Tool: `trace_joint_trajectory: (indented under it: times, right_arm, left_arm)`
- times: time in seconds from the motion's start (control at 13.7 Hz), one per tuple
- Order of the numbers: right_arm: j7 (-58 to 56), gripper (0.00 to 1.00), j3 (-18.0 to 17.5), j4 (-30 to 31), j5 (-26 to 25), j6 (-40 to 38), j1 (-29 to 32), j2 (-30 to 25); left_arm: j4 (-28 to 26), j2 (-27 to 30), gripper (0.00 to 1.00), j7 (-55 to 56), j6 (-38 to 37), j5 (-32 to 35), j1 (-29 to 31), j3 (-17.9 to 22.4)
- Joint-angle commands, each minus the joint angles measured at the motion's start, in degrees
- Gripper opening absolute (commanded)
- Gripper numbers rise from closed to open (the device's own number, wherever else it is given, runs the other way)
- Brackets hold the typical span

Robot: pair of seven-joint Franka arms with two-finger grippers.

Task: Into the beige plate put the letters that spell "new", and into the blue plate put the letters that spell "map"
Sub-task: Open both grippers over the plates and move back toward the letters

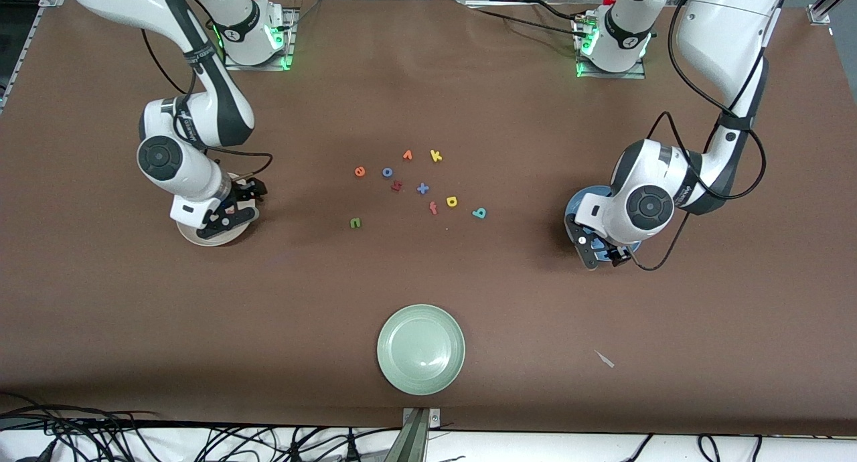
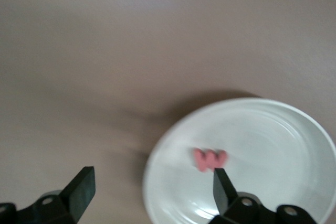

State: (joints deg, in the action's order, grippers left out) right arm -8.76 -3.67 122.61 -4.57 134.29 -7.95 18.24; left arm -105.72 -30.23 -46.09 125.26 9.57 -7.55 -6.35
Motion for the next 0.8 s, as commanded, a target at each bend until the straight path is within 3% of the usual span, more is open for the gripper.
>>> trace_joint_trajectory:
  times: [0.0, 0.36, 0.73]
  right_arm:
    - [8.6, 1.0, -3.2, -2.5, 0.9, -1.6, -2.1, 0.8]
    - [23.8, 1.0, -3.4, -11.0, 1.0, -1.5, -11.0, 7.5]
    - [30.2, 1.0, -3.4, -18.8, 1.1, -0.8, -15.0, 14.7]
  left_arm:
    - [2.5, 1.0, 1.0, 7.5, -4.1, -2.0, -0.4, -2.3]
    - [8.8, -1.9, 1.0, 29.5, -4.6, -7.1, -3.1, -5.0]
    - [12.5, -6.0, 1.0, 55.1, -3.0, -10.4, -9.3, -5.2]
